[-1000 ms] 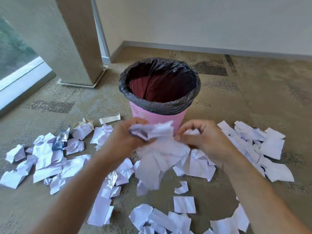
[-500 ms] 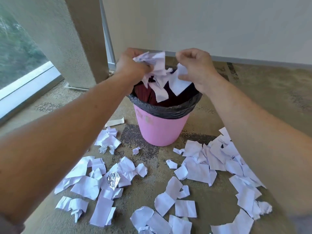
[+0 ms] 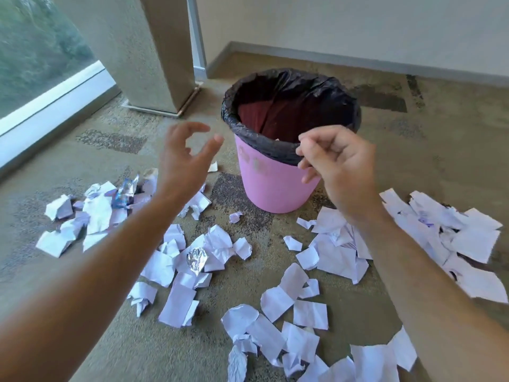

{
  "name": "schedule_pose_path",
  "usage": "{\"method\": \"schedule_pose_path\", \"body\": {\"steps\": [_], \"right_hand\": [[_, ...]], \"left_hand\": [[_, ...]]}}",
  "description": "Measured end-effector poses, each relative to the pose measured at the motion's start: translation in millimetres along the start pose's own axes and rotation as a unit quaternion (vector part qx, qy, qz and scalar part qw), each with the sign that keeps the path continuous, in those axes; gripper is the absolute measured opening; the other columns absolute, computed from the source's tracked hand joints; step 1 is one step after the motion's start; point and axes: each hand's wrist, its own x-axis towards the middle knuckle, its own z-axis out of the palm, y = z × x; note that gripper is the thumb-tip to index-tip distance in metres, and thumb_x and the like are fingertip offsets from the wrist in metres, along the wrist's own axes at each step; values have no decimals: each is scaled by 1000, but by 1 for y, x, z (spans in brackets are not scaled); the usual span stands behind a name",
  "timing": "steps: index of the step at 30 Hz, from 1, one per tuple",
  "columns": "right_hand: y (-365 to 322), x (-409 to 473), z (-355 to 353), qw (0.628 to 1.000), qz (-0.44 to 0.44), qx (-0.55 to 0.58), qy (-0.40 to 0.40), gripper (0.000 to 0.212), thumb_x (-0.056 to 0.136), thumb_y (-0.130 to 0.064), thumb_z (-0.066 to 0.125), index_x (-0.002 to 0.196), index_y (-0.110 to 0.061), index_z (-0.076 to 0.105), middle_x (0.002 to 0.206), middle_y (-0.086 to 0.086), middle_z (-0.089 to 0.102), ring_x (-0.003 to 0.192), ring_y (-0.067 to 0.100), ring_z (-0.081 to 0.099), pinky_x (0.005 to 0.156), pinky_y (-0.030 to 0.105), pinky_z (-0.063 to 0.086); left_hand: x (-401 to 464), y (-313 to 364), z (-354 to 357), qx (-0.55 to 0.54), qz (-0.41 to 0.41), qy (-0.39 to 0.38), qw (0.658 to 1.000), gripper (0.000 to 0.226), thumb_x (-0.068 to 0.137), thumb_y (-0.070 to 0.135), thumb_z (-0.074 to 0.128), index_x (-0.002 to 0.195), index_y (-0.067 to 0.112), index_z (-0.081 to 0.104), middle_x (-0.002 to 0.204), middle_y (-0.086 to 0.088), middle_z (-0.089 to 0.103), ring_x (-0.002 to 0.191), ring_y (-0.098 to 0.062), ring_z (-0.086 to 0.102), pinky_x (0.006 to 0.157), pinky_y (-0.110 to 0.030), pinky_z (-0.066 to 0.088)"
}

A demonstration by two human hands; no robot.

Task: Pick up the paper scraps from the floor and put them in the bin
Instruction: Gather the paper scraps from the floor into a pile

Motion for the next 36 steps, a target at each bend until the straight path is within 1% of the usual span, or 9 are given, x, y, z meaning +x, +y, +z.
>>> {"method": "schedule_pose_path", "body": {"steps": [4, 7, 10, 13, 16, 23, 29, 32, 36], "right_hand": [[60, -47, 34, 984, 84, -120, -105, 18, 85, -26, 72, 103, -23, 69, 94, -7, 68, 83, 11, 64, 72, 39, 58], [103, -67, 62, 946, 103, -222, -214, 49, 79, -44, 74, 123, -33, 55, 120, -10, 54, 108, 5, 53, 88, 36, 51], [137, -74, 87, 883, 113, -321, -322, 79, 73, -62, 69, 140, -37, 35, 142, -14, 31, 132, 12, 34, 103, 40, 40], [164, -76, 111, 844, 132, -369, -366, 97, 67, -73, 67, 146, -38, 22, 152, -11, 17, 140, 21, 23, 106, 49, 37], [179, -76, 136, 818, 172, -396, -381, 106, 63, -77, 66, 148, -38, 15, 157, -3, 12, 142, 29, 18, 108, 51, 32], [175, -90, 171, 751, 125, -468, -448, 109, 60, -77, 67, 148, -40, 13, 149, 1, 22, 131, 30, 26, 97, 47, 37], [170, -107, 171, 802, 140, -394, -427, 76, 64, -47, 77, 130, -29, 43, 122, 6, 36, 112, 31, 43, 85, 39, 46], [167, -113, 167, 835, 194, -322, -402, 65, 67, -38, 78, 125, -27, 52, 113, 4, 39, 104, 27, 53, 85, 32, 47], [167, -117, 157, 861, 234, -258, -372, 49, 70, -26, 80, 116, -27, 65, 104, 4, 46, 101, 24, 55, 78, 23, 40]], "left_hand": [[-42, -69, -19, 115, -38, -12, 993, 38, 84, 45, 69, 111, 18, 64, 123, -1, 51, 107, -8, 48, 90, -18, 36], [-70, -123, -38, 236, -92, -35, 967, 61, 79, 65, 57, 121, 21, 59, 138, -8, 45, 129, -26, 40, 106, -38, 34], [-98, -165, -58, 330, -173, -76, 925, 75, 75, 80, 49, 135, 35, 46, 156, -8, 24, 143, -32, 21, 111, -57, 25], [-124, -192, -76, 348, -264, -115, 892, 90, 69, 85, 49, 145, 43, 25, 162, -2, 2, 148, -33, 4, 110, -67, 15], [-140, -208, -86, 326, -306, -118, 887, 108, 56, 98, 38, 147, 44, 15, 162, -2, 0, 148, -34, 5, 111, -67, 17], [-178, -196, -56, 267, -203, -141, 931, 104, 61, 92, 44, 147, 40, 21, 160, -3, 14, 146, -26, 18, 116, -51, 22], [-185, -181, -27, 289, -111, -215, 926, 114, 56, 89, 55, 150, 42, 11, 161, 3, 5, 144, -21, 17, 111, -48, 24], [-186, -181, -16, 307, -116, -223, 918, 113, 62, 70, 71, 151, 37, 9, 160, -2, 10, 142, -25, 19, 111, -45, 24], [-184, -182, -11, 249, -106, -203, 941, 90, 72, 33, 80, 148, 22, 32, 145, -7, 36, 132, -26, 37, 105, -35, 33]]}}
